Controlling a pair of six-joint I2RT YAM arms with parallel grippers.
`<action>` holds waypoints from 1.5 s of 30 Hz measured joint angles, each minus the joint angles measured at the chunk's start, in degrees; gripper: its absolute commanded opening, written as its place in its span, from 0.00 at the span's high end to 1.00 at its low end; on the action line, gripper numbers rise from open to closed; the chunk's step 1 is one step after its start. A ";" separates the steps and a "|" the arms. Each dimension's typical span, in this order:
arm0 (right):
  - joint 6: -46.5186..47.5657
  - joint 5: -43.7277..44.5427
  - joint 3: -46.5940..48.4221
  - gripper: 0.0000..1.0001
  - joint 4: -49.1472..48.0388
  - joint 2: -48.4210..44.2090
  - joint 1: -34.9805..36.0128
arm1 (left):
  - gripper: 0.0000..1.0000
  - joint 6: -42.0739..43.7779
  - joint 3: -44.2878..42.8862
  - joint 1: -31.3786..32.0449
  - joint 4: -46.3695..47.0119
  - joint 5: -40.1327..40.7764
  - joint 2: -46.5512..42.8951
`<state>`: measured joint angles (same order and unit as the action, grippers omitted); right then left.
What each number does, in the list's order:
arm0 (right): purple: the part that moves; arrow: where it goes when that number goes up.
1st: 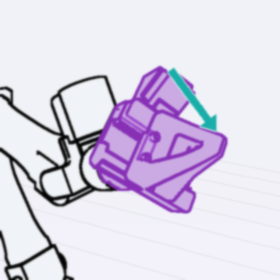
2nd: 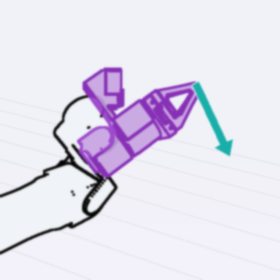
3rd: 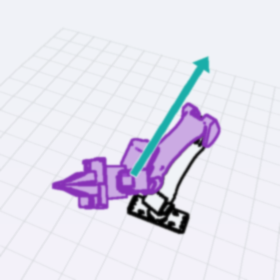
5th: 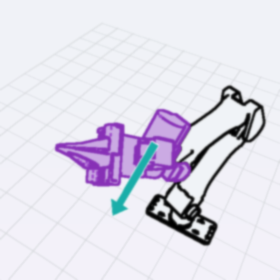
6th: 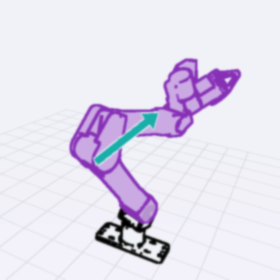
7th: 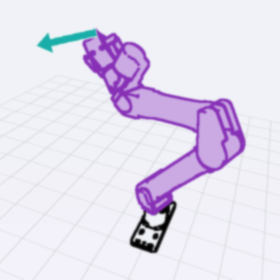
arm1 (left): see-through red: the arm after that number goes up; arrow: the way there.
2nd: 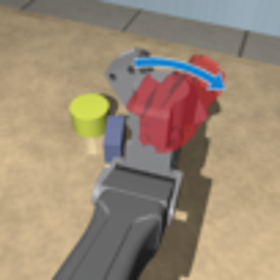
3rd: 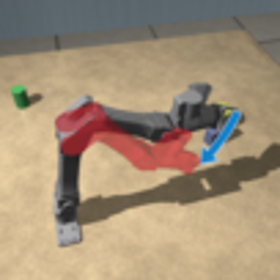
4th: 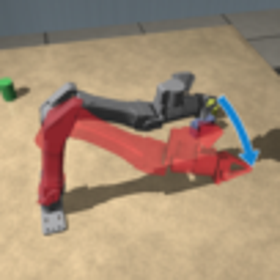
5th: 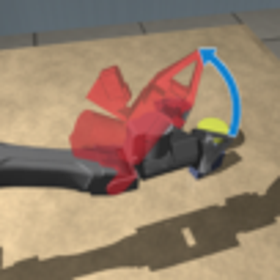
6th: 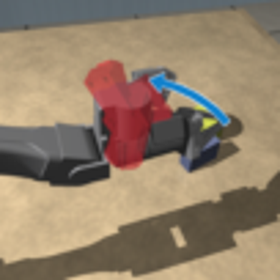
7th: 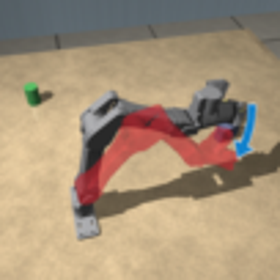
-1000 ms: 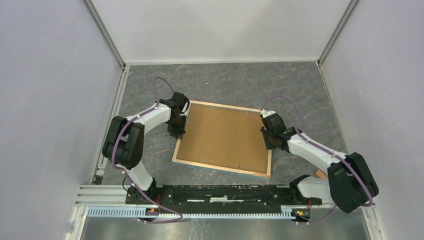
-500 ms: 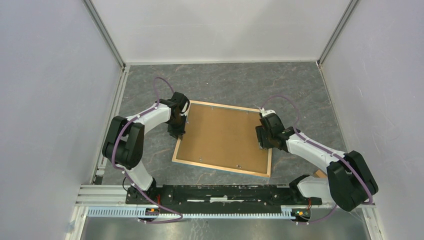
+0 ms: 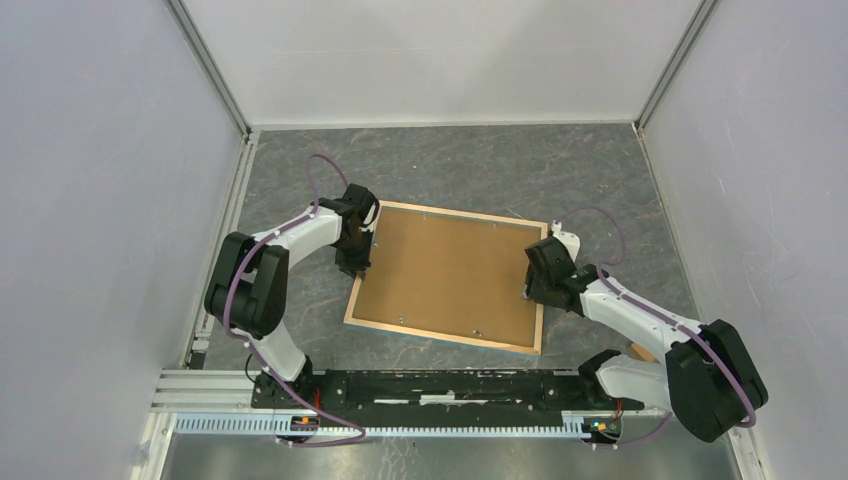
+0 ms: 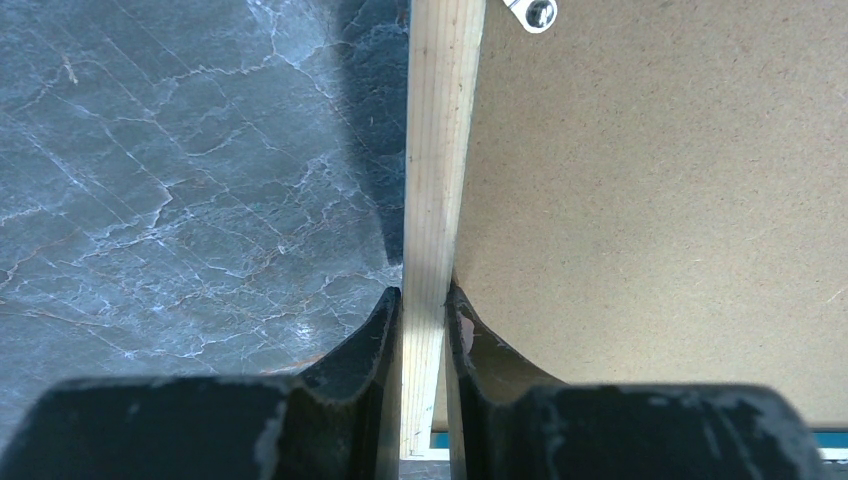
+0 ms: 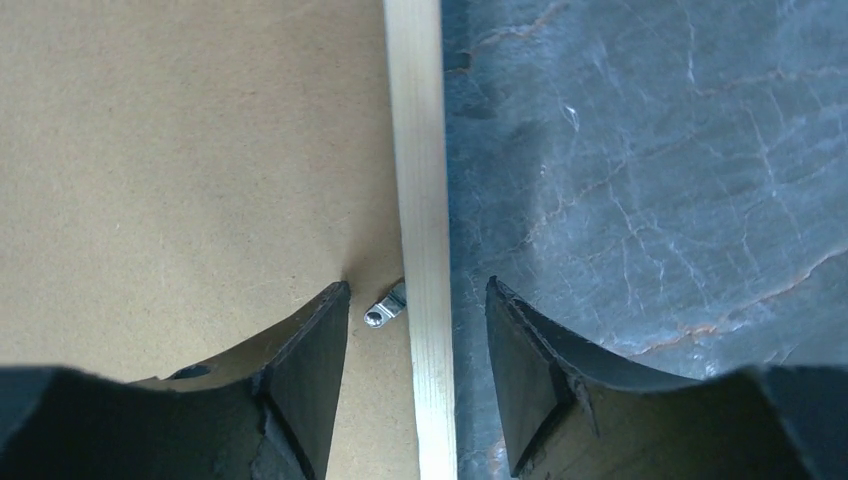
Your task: Put the photo into the frame
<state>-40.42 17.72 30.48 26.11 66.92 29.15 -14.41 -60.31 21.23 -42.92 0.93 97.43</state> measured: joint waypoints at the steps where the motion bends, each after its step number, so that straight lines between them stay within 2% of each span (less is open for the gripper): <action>1: -1.99 0.59 0.00 0.45 0.55 0.00 0.00 | 0.98 0.00 0.00 0.00 0.00 0.00 0.00; 12: -9.68 1.62 0.20 0.72 1.84 0.59 0.04 | 0.98 -0.02 0.07 0.00 0.04 0.00 -0.09; 25: -9.18 1.62 0.42 0.93 2.21 1.22 -0.02 | 0.98 -0.02 0.07 0.00 0.07 0.00 -0.09; 30: -2.80 0.76 0.68 0.89 -1.07 2.45 -0.50 | 0.98 -0.04 0.46 -0.17 0.28 -0.02 -0.26; 37: 10.56 0.59 7.39 0.78 -6.32 11.67 -2.73 | 0.98 -3.89 3.78 -1.14 2.69 0.11 -3.04; 38: 12.33 0.44 8.74 0.77 -6.86 13.35 -3.41 | 0.98 -4.90 4.90 -1.18 3.61 0.02 -3.98; 41: 16.81 -0.57 14.53 0.66 -8.04 19.78 -6.10 | 0.98 -9.05 9.53 -1.20 7.61 -0.94 -7.85; 43: 19.10 -1.18 19.17 0.64 -8.41 24.33 -7.58 | 0.97 -12.44 13.40 -1.25 11.23 -2.34 -11.06; 45: 21.81 -1.40 25.42 0.56 -7.23 29.68 -8.48 | 0.92 -15.54 17.14 -1.25 14.69 -4.22 -13.99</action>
<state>-18.61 16.32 55.90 18.87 96.60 20.67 -29.95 -43.18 19.99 -28.23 -3.29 83.44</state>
